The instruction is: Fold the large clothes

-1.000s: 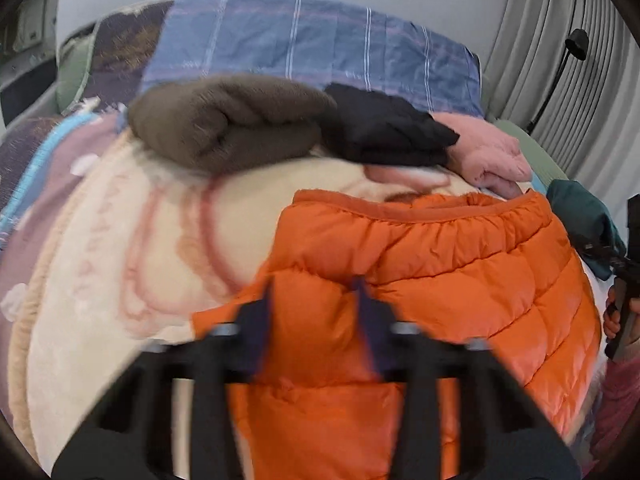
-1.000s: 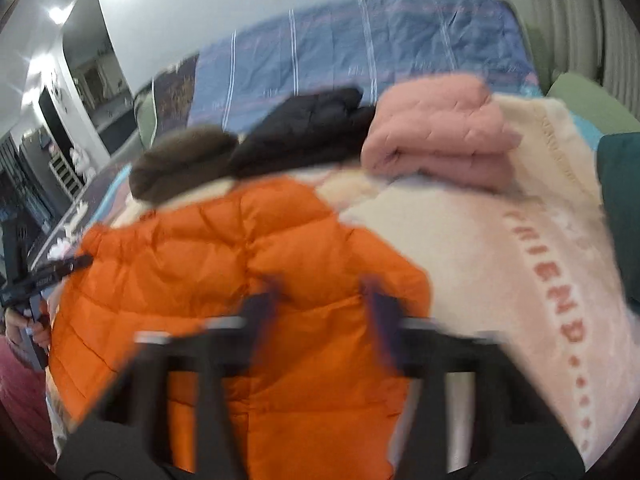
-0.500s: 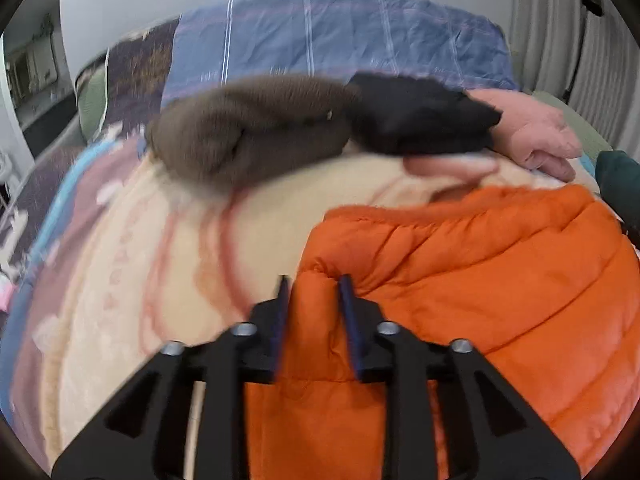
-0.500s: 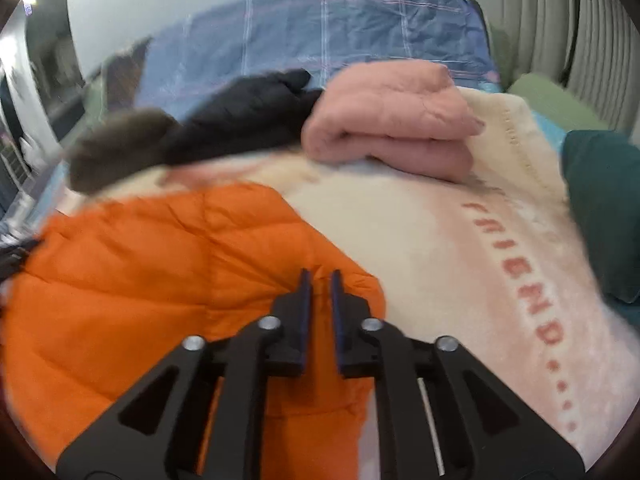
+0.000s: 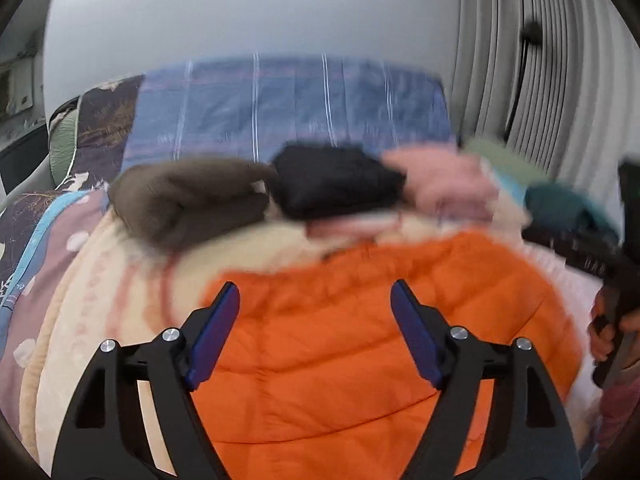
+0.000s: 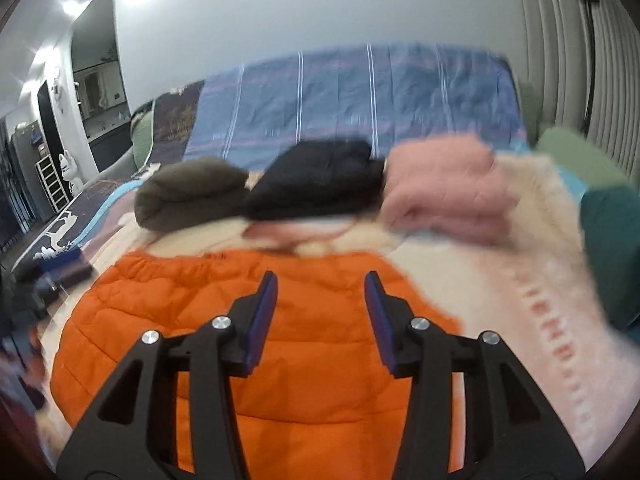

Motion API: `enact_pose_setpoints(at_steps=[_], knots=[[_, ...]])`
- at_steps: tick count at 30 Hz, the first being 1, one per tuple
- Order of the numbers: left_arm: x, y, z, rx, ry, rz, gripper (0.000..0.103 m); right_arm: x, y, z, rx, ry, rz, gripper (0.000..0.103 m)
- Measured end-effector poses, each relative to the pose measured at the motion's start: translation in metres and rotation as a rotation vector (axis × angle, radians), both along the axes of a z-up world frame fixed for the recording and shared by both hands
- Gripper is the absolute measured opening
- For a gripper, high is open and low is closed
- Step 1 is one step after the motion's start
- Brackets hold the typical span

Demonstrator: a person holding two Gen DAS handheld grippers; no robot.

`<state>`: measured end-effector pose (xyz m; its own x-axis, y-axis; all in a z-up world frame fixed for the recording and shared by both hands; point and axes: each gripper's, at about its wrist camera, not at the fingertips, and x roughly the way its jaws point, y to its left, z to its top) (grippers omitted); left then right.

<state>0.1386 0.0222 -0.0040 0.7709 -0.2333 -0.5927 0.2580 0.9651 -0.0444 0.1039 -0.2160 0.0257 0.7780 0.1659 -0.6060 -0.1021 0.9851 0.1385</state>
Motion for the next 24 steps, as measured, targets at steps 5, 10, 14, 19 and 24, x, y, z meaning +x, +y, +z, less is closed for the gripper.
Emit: enact_pose_setpoints(at_steps=[5, 10, 14, 19, 24], knots=[[0.025, -0.010, -0.068, 0.021, 0.058, 0.013, 0.088, 0.033, -0.021, -0.078, 0.043, 0.174, -0.068, 0.046], [0.029, -0.002, -0.078, -0.023, 0.091, 0.020, 0.091, 0.030, -0.015, -0.082, -0.009, 0.169, -0.076, 0.048], [0.030, 0.001, -0.083, -0.035, 0.100, 0.022, 0.091, 0.031, -0.009, -0.086, -0.033, 0.162, -0.073, 0.048], [0.031, -0.001, -0.087, -0.034, 0.106, 0.025, 0.091, 0.034, -0.009, -0.092, -0.038, 0.171, -0.062, 0.049], [0.032, 0.000, -0.089, -0.038, 0.112, 0.027, 0.092, 0.036, -0.006, -0.095, -0.036, 0.176, -0.052, 0.049]])
